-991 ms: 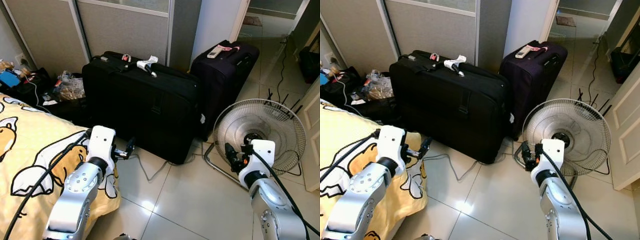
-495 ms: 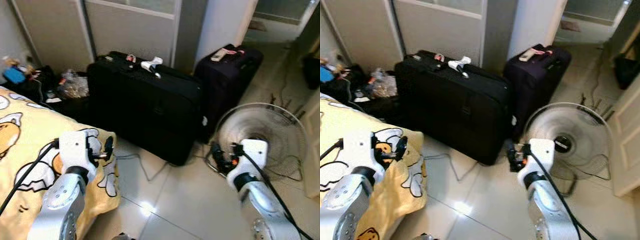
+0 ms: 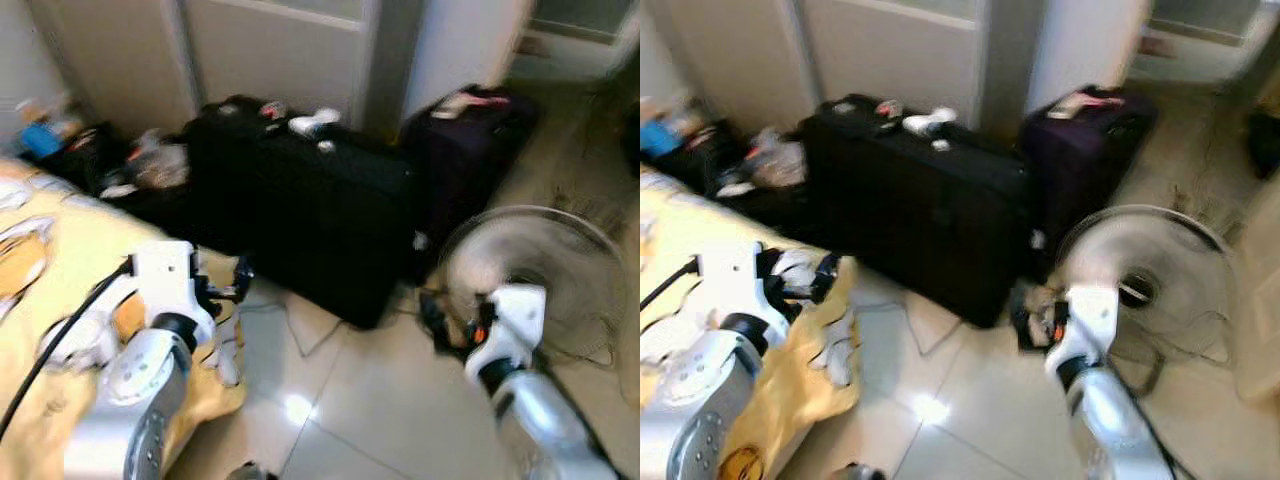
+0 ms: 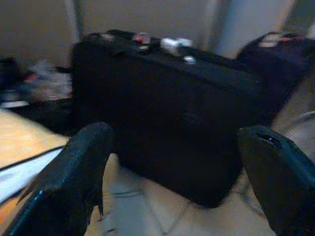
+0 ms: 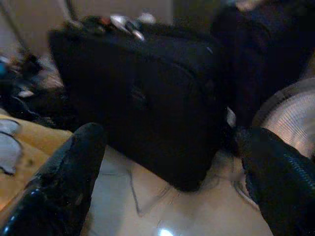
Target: Clean up the room
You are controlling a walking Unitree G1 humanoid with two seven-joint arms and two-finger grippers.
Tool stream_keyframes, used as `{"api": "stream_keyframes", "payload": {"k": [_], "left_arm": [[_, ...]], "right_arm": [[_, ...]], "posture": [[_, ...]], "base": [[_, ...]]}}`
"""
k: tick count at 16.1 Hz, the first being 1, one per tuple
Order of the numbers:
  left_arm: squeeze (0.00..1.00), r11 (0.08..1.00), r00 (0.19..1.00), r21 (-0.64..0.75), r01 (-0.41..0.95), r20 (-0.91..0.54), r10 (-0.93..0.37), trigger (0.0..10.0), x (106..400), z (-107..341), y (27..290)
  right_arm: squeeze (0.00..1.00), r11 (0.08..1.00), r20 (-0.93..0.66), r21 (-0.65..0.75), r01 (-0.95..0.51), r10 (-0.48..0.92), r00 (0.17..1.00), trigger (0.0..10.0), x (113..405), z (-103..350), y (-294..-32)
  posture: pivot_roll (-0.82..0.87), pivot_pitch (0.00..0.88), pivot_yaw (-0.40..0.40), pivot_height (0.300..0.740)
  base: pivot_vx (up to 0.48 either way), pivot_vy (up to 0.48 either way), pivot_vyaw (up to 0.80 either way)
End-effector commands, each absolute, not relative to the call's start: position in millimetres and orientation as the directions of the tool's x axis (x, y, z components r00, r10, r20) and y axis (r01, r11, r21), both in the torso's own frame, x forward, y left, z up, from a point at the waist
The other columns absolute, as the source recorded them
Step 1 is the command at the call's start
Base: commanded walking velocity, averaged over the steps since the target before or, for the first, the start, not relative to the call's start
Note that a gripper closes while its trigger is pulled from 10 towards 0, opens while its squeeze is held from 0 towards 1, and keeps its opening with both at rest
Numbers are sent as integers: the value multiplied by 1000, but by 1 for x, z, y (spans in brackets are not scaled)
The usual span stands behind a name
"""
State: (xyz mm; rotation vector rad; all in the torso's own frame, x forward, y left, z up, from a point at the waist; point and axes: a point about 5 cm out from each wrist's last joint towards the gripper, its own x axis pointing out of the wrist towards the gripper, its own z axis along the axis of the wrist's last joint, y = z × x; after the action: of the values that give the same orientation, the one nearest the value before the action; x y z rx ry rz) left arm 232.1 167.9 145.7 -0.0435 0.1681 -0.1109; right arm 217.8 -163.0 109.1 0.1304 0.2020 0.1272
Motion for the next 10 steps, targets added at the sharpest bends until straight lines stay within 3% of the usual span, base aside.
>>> {"api": "stream_keyframes", "payload": {"k": [1, 2, 3, 5, 7, 10], "left_arm": [[506, 993, 980, -49, 109, -162, -115, 10000, 235, 144, 166], [176, 994, 982, -34, 100, -157, -105, 10000, 235, 144, 162], [0, 994, 984, 11, 110, -141, -107, 10000, 236, 143, 164], [0, 997, 985, 65, 34, -169, -23, 10000, 235, 139, 171], [0, 997, 982, 9, 76, -175, -73, 10000, 235, 135, 162], [0, 993, 984, 68, 92, -156, -81, 10000, 232, 137, 163]], "right_arm": [[1000, 984, -151, 124, -130, 148, 977, 10000, 221, 114, -165], [1000, 983, -129, 104, -149, 162, 978, 10000, 220, 121, -170], [1000, 981, -125, 109, -162, 175, 977, 10000, 216, 124, -170], [1000, 980, -144, 121, -158, 174, 974, 10000, 206, 117, -172], [1000, 978, -168, 132, -161, 182, 969, 10000, 207, 112, -174], [1000, 962, -200, 143, -233, 259, 945, 10000, 204, 106, -166]], "posture": [[-10, 0, 30, 740], [-30, 0, 33, 740], [-56, 0, 39, 740], [-34, 0, 28, 740], [-48, 0, 34, 740], [-31, 0, 24, 740]], "base": [[0, 0, 800], [0, 0, 800], [0, 0, 800], [0, 0, 800], [0, 0, 800], [0, 0, 800]]}}
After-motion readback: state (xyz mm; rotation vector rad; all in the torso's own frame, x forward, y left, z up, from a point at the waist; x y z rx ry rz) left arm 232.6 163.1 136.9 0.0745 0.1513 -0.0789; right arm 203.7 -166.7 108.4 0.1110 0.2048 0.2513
